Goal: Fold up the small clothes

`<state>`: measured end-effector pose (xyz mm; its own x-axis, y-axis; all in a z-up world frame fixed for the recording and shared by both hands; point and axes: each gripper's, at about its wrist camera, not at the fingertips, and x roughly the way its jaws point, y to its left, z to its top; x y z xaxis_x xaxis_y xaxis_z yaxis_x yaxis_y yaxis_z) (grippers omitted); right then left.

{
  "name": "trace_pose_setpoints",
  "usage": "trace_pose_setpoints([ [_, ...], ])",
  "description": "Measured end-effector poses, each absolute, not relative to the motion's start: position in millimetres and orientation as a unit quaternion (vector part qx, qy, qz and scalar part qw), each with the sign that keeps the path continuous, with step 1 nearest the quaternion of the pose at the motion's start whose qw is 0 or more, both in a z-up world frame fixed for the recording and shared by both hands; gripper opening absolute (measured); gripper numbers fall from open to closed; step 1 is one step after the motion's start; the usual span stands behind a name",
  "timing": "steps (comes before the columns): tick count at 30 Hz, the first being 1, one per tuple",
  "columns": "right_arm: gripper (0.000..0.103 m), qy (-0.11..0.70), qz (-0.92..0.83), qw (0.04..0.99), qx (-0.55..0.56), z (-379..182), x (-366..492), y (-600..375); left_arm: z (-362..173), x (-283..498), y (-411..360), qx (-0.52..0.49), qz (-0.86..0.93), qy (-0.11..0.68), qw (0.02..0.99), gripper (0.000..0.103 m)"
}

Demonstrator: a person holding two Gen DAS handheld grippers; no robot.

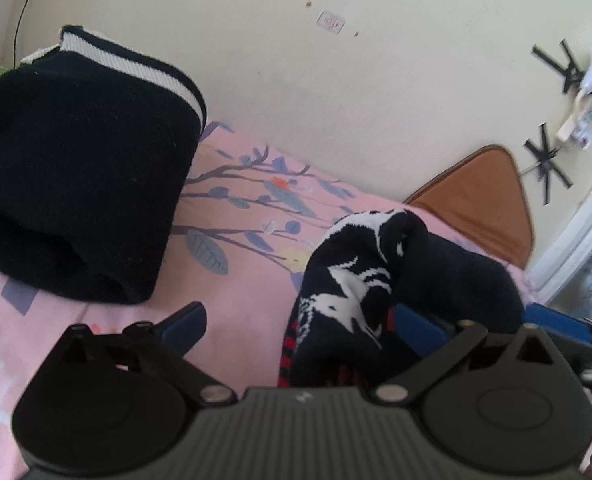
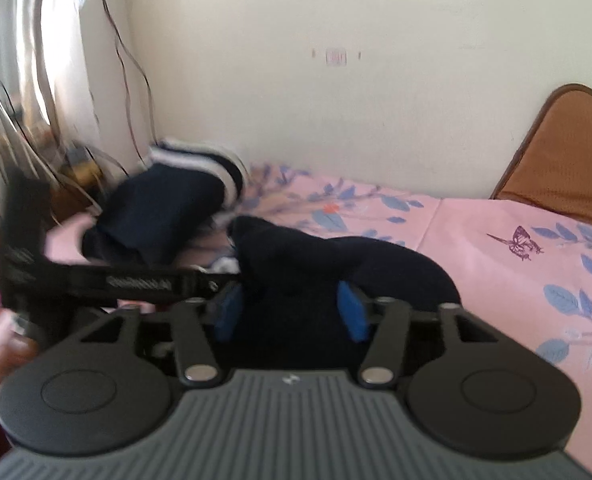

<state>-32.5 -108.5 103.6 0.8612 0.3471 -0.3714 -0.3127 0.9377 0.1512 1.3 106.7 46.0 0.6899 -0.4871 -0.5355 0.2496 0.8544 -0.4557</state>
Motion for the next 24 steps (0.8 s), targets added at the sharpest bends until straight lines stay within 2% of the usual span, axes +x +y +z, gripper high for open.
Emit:
trace_pose_setpoints([
  [5,0.089,0.172,0.137,0.972,0.084,103,-76,-146,54,-14,122,-0.213,-0.245,0.324,0.889,0.103],
  [12,0.09,0.261,0.16,0.926,0.223,65,-58,-183,43,-7,110,-0.242,-0.32,0.368,0.839,0.103],
  [15,0.09,0.294,0.19,0.891,0.29,45,-38,-183,31,-5,98,-0.215,-0.321,0.386,0.837,0.103],
  [17,0.091,0.316,0.204,0.877,0.298,34,-26,-173,31,-9,89,-0.18,-0.319,0.38,0.849,0.103],
  [19,0.094,0.3,0.205,0.889,0.279,35,-23,-164,32,-13,83,-0.152,-0.317,0.377,0.857,0.103],
  [21,0.103,0.294,0.215,0.888,0.28,34,-21,-159,31,-15,81,-0.146,-0.314,0.374,0.86,0.103],
  [24,0.103,0.28,0.219,0.894,0.274,32,-22,-154,30,-15,84,-0.154,-0.316,0.37,0.86,0.103],
])
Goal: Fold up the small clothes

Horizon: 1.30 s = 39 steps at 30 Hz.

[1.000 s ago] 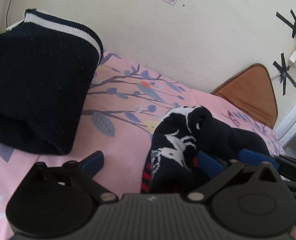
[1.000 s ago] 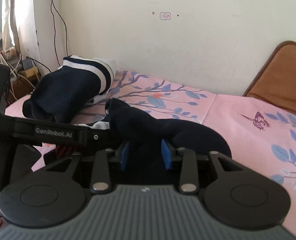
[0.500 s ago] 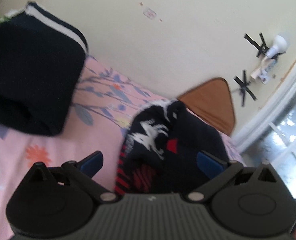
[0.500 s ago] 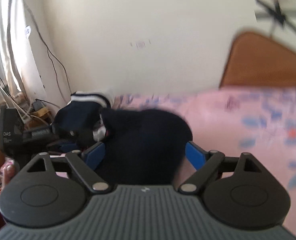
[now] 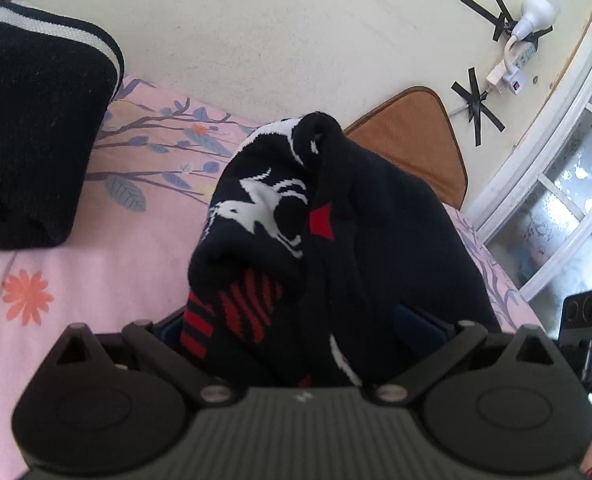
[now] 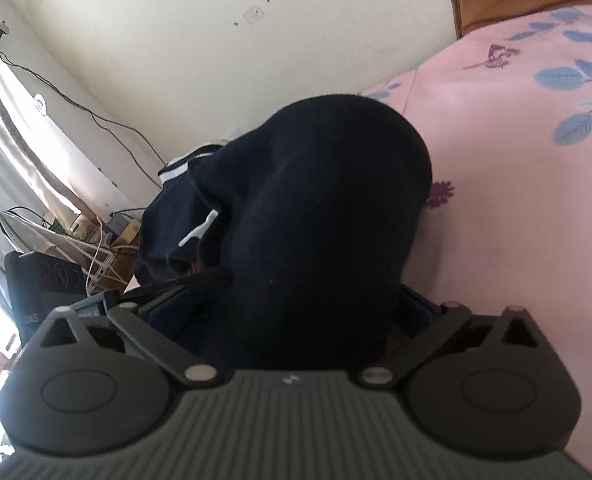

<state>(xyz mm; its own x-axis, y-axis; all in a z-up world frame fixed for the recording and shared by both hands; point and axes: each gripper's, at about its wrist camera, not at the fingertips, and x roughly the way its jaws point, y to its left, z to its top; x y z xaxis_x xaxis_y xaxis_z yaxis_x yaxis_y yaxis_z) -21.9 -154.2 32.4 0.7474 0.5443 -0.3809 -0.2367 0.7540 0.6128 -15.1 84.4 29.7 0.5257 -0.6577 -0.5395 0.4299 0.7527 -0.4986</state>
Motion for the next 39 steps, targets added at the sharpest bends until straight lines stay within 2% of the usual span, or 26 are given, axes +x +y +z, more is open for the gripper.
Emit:
trace_pose_setpoints([
  [5,0.103,0.247,0.22,0.912,0.242,29,-30,-146,29,-12,84,-0.158,-0.316,0.369,0.86,0.103],
  [12,0.103,0.247,0.217,0.912,0.247,28,-22,-143,29,-13,84,-0.163,-0.315,0.366,0.86,0.103],
  [23,0.103,0.253,0.215,0.889,0.315,30,-24,-171,27,-10,90,-0.189,-0.318,0.367,0.854,0.103],
  [29,0.103,0.246,0.21,0.909,0.264,29,-29,-153,28,-14,84,-0.168,-0.314,0.365,0.86,0.103],
  [39,0.103,0.242,0.207,0.909,0.27,28,-23,-150,29,-15,85,-0.161,-0.319,0.368,0.858,0.103],
])
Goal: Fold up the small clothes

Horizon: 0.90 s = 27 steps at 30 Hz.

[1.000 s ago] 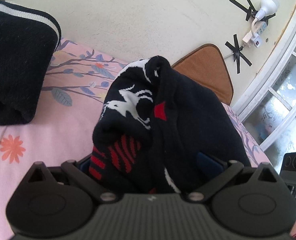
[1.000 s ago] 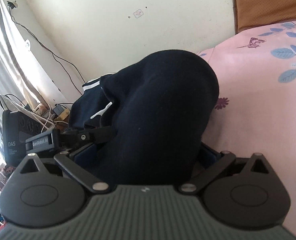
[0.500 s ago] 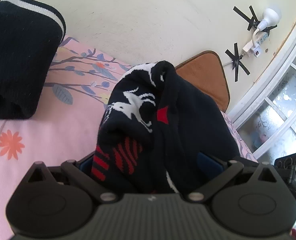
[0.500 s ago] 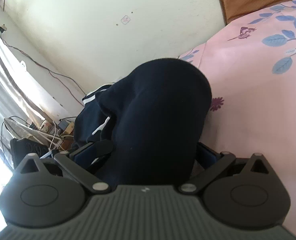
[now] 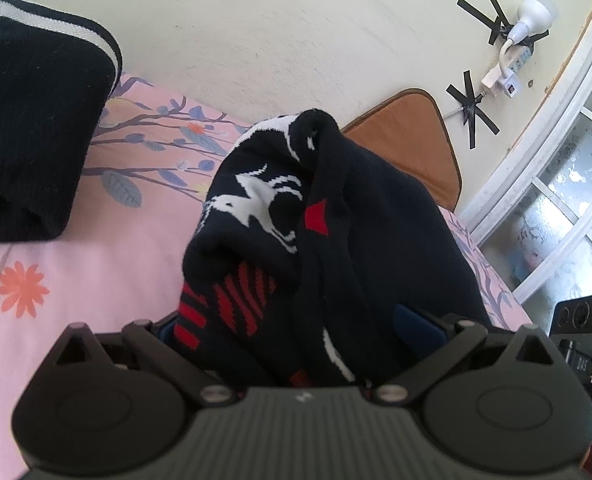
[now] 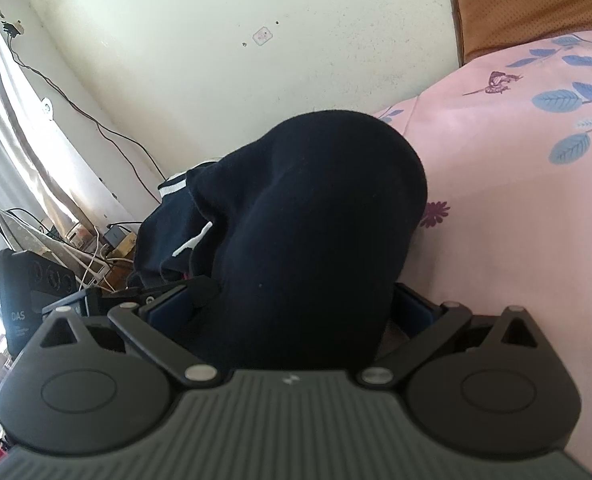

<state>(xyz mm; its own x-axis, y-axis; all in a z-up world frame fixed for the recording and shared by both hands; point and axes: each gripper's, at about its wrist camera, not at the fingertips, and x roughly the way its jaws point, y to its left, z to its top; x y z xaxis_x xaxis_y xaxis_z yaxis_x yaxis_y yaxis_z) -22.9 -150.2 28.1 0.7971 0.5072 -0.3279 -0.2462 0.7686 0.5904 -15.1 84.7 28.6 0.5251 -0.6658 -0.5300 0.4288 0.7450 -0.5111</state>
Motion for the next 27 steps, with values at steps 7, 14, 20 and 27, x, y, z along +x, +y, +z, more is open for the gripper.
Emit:
trace_pose_setpoints([
  [7,0.103,0.24,0.209,0.908,0.272,27,-24,-153,28,-15,84,-0.159,-0.319,0.368,0.859,0.103],
  [14,0.103,0.237,0.214,0.906,0.278,26,-26,-156,28,-16,83,-0.152,-0.319,0.365,0.861,0.103],
  [20,0.103,0.232,0.22,0.903,0.286,24,-27,-162,28,-15,81,-0.149,-0.321,0.363,0.862,0.103],
  [27,0.103,0.224,0.231,0.896,0.305,23,-27,-167,26,-13,86,-0.163,-0.328,0.364,0.856,0.103],
])
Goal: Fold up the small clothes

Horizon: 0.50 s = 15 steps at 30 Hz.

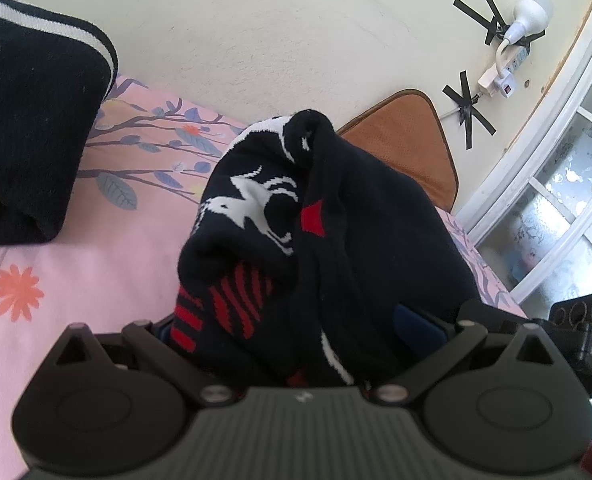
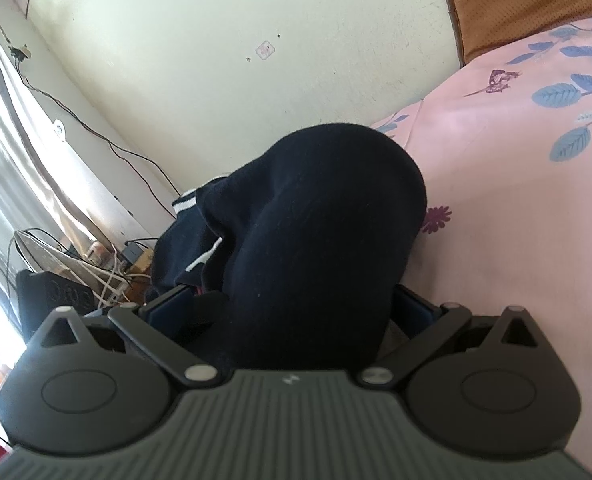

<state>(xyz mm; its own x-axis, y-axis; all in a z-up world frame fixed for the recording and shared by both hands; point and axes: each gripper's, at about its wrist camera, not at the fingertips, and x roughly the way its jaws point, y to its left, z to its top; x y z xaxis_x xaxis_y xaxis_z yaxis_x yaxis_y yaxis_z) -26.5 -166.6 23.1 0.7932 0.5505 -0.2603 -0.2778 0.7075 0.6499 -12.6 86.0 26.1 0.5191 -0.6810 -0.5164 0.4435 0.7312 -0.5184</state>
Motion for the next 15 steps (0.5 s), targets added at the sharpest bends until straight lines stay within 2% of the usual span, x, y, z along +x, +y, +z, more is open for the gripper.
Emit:
trace_pose_setpoints([
  [7,0.103,0.231,0.229,0.898,0.297,25,-25,-165,26,-11,88,-0.173,-0.333,0.365,0.852,0.103],
  [15,0.103,0.294,0.227,0.881,0.293,35,-22,-188,25,-9,100,-0.185,-0.353,0.379,0.835,0.103],
])
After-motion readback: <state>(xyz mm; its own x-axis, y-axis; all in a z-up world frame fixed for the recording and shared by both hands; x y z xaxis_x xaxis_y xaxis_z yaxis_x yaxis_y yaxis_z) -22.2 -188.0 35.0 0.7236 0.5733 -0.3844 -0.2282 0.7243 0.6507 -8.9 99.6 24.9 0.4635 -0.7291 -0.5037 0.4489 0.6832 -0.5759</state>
